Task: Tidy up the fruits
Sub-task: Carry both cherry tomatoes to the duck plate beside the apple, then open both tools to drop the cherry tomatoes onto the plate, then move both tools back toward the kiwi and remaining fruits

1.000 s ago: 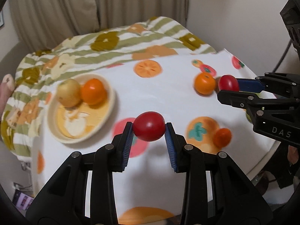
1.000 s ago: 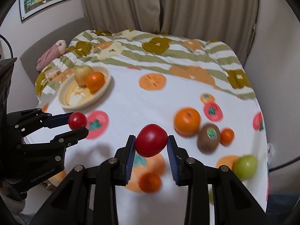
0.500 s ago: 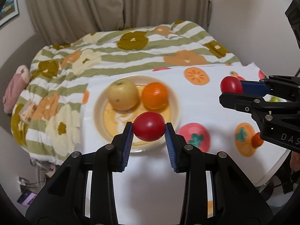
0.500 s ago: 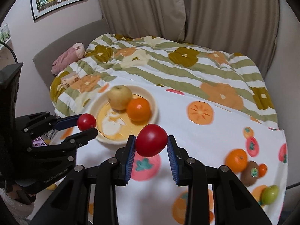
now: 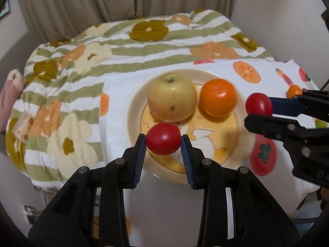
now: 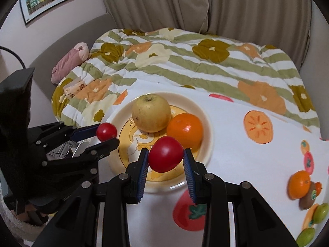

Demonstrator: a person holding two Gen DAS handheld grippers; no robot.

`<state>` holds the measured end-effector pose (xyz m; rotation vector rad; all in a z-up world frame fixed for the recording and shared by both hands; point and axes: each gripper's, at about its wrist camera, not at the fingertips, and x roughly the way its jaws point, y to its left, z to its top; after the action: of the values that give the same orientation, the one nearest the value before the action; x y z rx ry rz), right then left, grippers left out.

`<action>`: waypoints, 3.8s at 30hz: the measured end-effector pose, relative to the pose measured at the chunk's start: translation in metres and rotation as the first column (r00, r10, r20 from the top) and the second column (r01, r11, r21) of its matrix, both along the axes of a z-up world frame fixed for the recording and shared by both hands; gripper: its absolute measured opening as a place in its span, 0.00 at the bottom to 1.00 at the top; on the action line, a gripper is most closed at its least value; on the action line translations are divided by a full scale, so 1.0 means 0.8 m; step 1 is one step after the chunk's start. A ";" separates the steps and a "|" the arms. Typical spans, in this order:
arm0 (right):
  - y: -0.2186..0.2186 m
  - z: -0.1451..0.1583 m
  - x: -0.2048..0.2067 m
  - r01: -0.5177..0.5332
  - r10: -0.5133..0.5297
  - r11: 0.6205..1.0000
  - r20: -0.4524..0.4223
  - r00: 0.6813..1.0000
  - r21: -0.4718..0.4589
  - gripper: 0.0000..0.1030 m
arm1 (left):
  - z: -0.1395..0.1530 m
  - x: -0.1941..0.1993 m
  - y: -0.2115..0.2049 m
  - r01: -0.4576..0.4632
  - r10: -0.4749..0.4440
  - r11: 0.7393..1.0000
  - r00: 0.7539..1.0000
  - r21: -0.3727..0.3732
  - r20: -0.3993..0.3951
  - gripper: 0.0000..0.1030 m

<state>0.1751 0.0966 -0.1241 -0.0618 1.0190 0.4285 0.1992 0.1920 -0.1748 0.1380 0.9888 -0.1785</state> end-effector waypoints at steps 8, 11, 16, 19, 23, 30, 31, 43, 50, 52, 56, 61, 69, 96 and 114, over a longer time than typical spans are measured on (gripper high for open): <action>0.007 -0.017 0.014 0.056 -0.056 0.998 -0.033 0.998 -0.005 0.31 | -0.023 0.030 0.007 0.046 -0.047 0.999 0.998 -0.016 -0.035 0.38; 0.005 -0.018 0.015 0.070 -0.070 0.998 -0.038 0.997 -0.001 0.31 | -0.024 0.033 0.007 0.049 -0.049 0.999 0.998 -0.019 -0.036 0.38; 0.003 -0.018 0.012 0.081 -0.081 0.997 -0.045 0.996 0.000 0.30 | -0.018 0.028 0.011 0.064 -0.064 0.998 0.998 -0.015 -0.009 1.00; 0.000 -0.014 0.009 0.086 -0.086 0.996 -0.047 0.995 0.000 0.30 | -0.005 0.021 0.016 0.071 -0.070 0.997 0.997 -0.027 0.030 1.00; -0.004 -0.013 0.005 0.082 -0.082 0.997 -0.051 0.995 -0.004 0.30 | -0.001 0.014 0.025 0.057 -0.057 0.998 0.998 -0.026 0.021 1.00; 0.002 -0.031 0.007 0.048 -0.049 0.999 -0.075 0.996 -0.008 0.30 | 0.001 0.001 0.041 0.015 -0.015 0.999 1.000 -0.028 -0.005 1.00; 0.005 -0.033 0.007 0.042 -0.043 0.999 -0.074 0.996 -0.013 0.30 | 0.000 0.000 0.043 0.011 -0.011 1.000 1.000 -0.026 -0.007 1.00; 0.006 -0.054 0.012 0.064 -0.066 0.998 -0.087 0.994 -0.025 0.31 | -0.007 -0.010 0.052 0.005 -0.005 1.000 1.000 -0.027 -0.023 1.00; 0.006 -0.050 0.004 0.068 -0.069 0.998 -0.070 0.995 -0.014 0.86 | 0.003 -0.014 0.055 0.001 -0.001 0.999 1.000 -0.036 -0.009 1.00; 0.003 -0.049 0.002 0.071 -0.072 0.997 -0.069 0.995 -0.009 0.87 | 0.005 -0.016 0.058 -0.005 0.004 1.000 1.000 -0.031 -0.008 1.00; 0.002 -0.045 -0.001 0.075 -0.077 0.997 -0.063 0.995 -0.026 0.89 | 0.010 -0.019 0.062 -0.012 0.012 0.999 1.000 -0.030 -0.004 1.00; -0.001 -0.029 -0.006 0.083 -0.084 0.996 -0.051 0.995 -0.028 0.90 | 0.027 -0.022 0.063 -0.017 0.017 0.999 1.000 -0.031 0.011 1.00; -0.028 0.017 -0.023 0.144 -0.145 0.989 -0.009 0.989 -0.030 0.90 | 0.067 -0.026 0.049 0.018 -0.016 0.999 0.999 -0.042 0.048 1.00; -0.332 0.070 -0.093 0.417 -0.416 0.909 0.048 0.908 -0.007 0.90 | 0.114 -0.038 -0.269 0.324 -0.314 0.944 0.939 -0.057 0.137 1.00; -0.413 -0.004 -0.065 0.545 -0.540 0.838 -0.090 0.837 0.029 0.89 | 0.011 0.022 -0.420 0.628 -0.628 0.779 0.778 -0.009 -0.016 1.00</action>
<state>0.1234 -0.2342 -0.1272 0.2939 1.0509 -0.0669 0.2167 -0.1444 -0.1664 0.4685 0.9305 -0.8023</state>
